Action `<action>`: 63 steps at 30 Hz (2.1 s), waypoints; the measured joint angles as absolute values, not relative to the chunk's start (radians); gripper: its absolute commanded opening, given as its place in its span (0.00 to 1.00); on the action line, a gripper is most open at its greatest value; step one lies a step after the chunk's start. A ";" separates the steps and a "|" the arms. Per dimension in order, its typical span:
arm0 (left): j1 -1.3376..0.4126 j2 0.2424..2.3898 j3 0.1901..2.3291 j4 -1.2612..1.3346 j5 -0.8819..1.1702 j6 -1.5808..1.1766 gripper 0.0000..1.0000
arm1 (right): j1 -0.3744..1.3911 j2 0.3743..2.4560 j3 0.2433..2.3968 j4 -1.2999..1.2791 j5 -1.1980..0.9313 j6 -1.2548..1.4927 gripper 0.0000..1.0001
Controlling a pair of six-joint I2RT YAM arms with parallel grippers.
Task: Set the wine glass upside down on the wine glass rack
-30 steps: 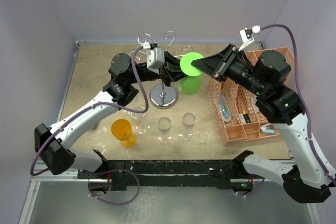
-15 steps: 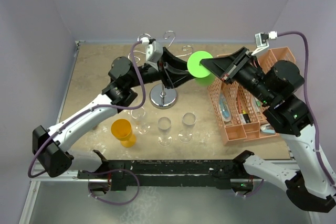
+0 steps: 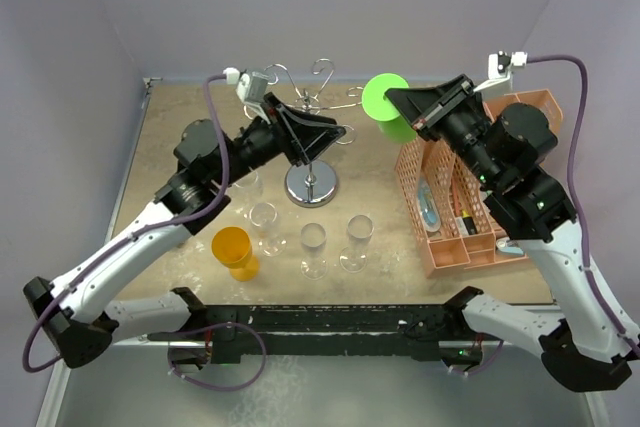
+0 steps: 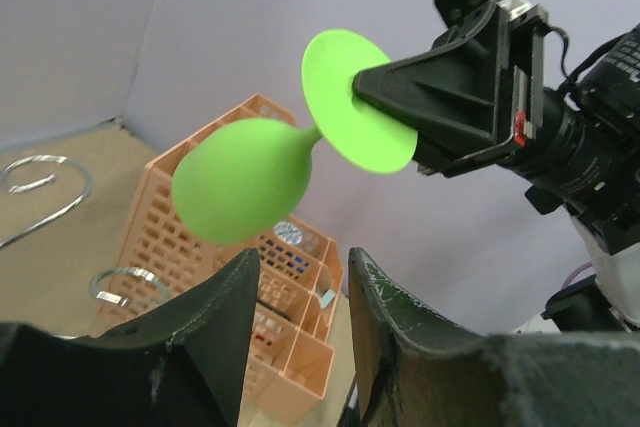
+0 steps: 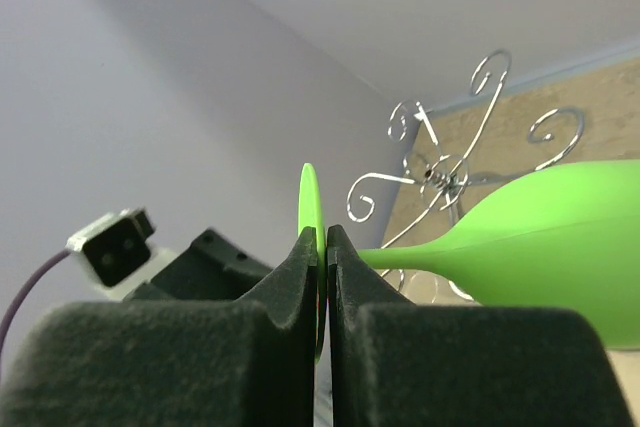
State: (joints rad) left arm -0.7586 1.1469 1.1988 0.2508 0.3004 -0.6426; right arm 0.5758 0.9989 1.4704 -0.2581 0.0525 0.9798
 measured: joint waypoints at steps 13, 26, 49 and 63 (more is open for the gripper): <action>-0.759 0.854 1.212 -0.236 -0.188 -0.513 0.64 | 0.554 1.173 1.473 -0.148 0.166 0.897 0.00; -0.759 0.882 1.209 -0.301 -0.285 -0.512 0.65 | 0.398 1.404 1.531 -0.050 -0.026 0.860 0.00; -0.759 0.879 1.181 -0.294 -0.323 -0.512 0.65 | 0.399 1.562 1.596 -0.023 -0.354 0.846 0.00; -0.759 0.867 1.180 -0.294 -0.330 -0.512 0.65 | 0.399 1.531 1.538 -0.016 -0.415 0.870 0.00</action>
State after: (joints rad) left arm -0.7586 0.8665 1.1797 -0.2935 -0.3298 -0.5121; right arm 0.3992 1.5314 1.5379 -0.0162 -0.4149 0.8696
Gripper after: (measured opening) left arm 0.650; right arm 0.030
